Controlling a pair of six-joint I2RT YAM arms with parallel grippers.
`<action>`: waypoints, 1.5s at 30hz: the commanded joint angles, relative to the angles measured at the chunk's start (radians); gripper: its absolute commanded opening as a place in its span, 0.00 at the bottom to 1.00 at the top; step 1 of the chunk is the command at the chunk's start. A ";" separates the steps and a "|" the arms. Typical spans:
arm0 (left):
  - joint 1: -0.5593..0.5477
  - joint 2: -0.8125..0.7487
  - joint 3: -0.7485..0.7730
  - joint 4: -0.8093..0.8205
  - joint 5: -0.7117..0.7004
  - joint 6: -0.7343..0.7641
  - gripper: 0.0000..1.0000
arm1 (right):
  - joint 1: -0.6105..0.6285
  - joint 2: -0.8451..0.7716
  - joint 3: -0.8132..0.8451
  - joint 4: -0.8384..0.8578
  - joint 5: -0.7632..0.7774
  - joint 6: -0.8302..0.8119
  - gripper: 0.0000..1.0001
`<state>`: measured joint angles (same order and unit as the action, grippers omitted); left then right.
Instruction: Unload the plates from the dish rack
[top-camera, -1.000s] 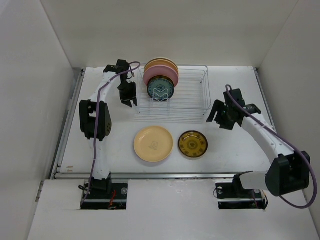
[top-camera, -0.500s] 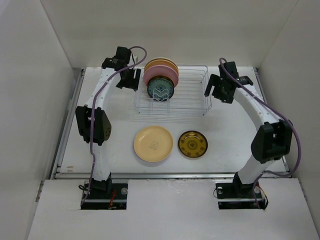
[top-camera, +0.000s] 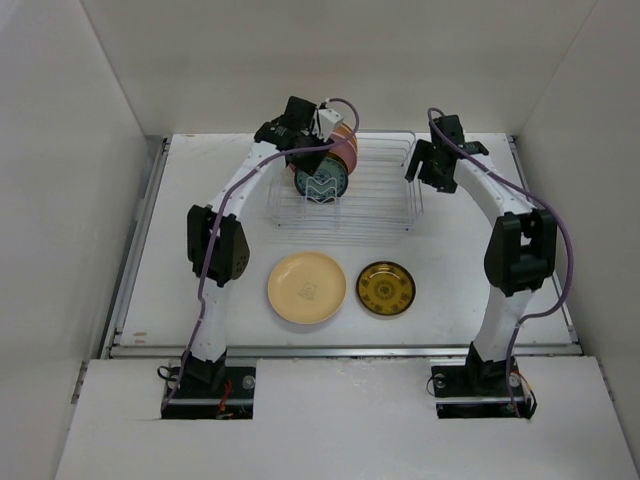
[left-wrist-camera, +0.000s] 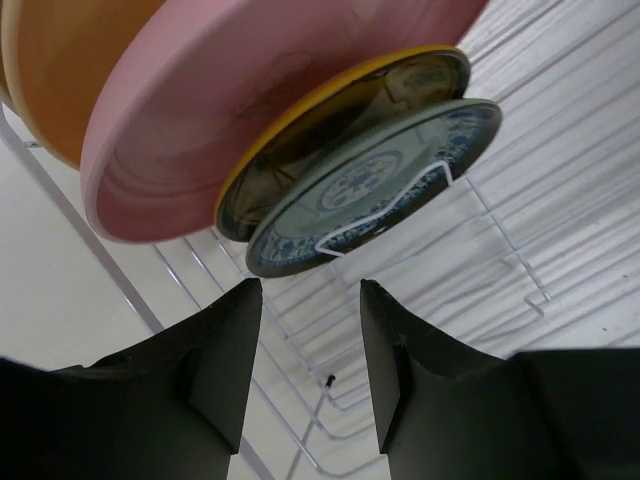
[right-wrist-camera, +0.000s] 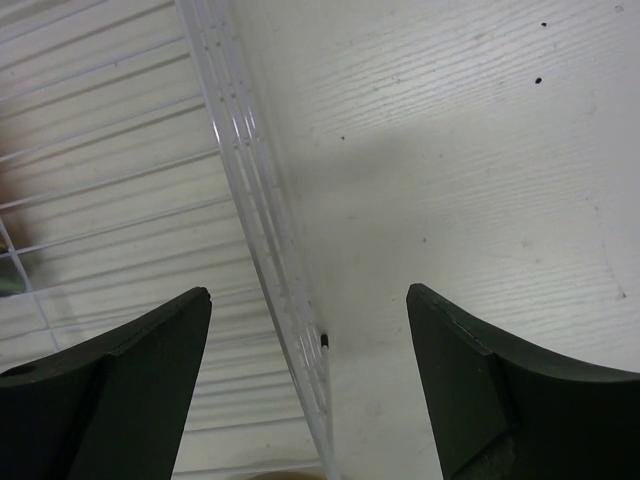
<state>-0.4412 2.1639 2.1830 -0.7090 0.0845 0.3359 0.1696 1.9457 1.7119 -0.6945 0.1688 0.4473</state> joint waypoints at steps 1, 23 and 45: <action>0.022 0.007 0.027 0.091 -0.014 0.020 0.41 | -0.005 -0.001 0.009 0.078 0.011 -0.019 0.85; 0.022 0.120 0.046 0.118 0.001 -0.032 0.21 | -0.005 -0.011 -0.077 0.136 -0.017 -0.050 0.85; 0.055 -0.099 0.184 0.008 0.126 -0.140 0.00 | -0.005 -0.002 -0.095 0.164 -0.038 -0.032 0.78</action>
<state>-0.3912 2.1830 2.3032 -0.6743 0.1532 0.2417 0.1696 1.9518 1.6199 -0.5751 0.1345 0.4084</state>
